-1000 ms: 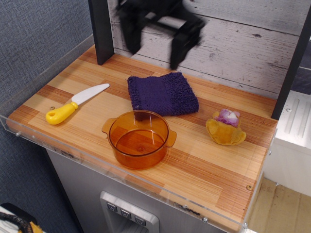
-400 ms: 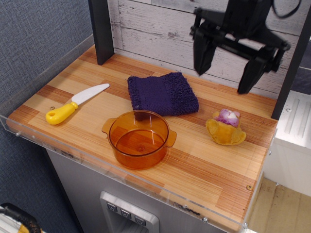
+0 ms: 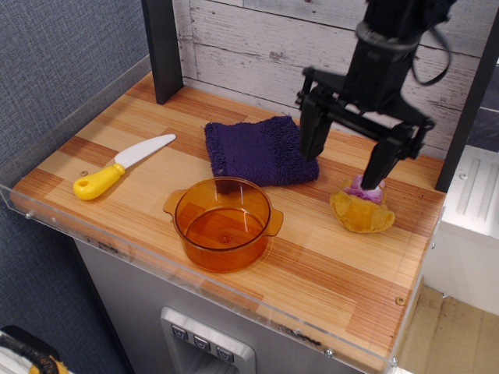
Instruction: Put the mushroom to the right of the knife
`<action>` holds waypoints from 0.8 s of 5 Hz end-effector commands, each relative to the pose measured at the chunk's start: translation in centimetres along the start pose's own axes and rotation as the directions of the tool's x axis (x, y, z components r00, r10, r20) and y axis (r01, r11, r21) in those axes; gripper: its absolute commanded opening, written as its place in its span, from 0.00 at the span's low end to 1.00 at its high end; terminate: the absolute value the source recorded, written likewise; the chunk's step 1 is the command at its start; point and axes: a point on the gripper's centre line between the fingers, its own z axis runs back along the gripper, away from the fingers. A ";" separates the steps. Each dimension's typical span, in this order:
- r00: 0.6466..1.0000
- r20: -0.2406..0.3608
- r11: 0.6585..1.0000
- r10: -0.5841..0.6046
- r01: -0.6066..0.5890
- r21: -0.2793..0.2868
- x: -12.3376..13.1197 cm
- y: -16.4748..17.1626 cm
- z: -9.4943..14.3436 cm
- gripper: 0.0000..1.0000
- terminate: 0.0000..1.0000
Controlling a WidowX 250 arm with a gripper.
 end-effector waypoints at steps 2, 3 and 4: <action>0.998 -0.011 0.993 -0.058 0.058 0.099 3.5 -1.8 -1.3 1.00 0.00; 0.988 -0.027 0.983 -0.151 0.153 0.103 3.7 -3.2 -1.7 1.00 0.00; 0.998 -0.051 0.999 -0.047 0.048 0.014 2.3 -2.4 -2.2 1.00 0.00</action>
